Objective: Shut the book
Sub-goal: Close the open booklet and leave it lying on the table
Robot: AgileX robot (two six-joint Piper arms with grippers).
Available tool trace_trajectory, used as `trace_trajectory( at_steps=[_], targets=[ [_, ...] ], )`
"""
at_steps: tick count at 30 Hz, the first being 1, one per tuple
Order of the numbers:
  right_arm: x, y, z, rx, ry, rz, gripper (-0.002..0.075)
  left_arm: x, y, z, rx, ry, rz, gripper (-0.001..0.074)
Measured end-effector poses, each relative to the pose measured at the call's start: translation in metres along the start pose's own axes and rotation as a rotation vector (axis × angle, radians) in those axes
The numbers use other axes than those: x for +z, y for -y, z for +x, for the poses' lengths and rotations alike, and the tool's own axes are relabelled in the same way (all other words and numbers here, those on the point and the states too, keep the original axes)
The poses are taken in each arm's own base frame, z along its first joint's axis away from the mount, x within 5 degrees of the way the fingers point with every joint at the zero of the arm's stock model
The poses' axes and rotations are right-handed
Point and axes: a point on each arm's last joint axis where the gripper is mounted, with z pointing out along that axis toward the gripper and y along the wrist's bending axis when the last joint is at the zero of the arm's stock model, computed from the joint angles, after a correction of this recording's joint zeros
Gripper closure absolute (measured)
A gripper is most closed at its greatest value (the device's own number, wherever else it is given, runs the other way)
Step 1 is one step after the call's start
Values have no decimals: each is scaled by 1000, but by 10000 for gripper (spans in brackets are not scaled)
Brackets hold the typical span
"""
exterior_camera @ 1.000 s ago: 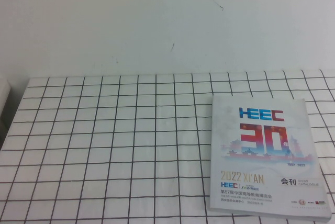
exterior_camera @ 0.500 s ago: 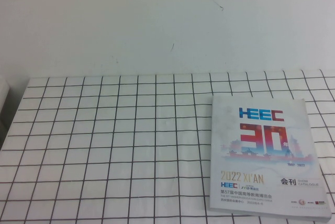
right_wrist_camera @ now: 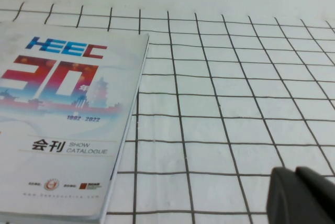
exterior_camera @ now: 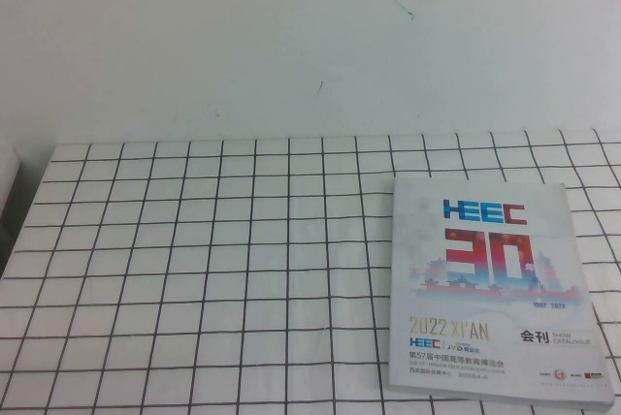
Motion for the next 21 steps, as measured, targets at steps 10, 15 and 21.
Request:
trace_trajectory(
  at_steps=[10, 15, 21],
  targets=[
    [0, -2, 0, -9, 4, -39, 729, 0, 0, 0, 0, 0, 0, 738],
    [0, -3, 0, -12, 5, -46, 729, 0, 0, 0, 0, 0, 0, 738],
    [0, -3, 0, -12, 5, -46, 729, 0, 0, 0, 0, 0, 0, 738]
  ],
)
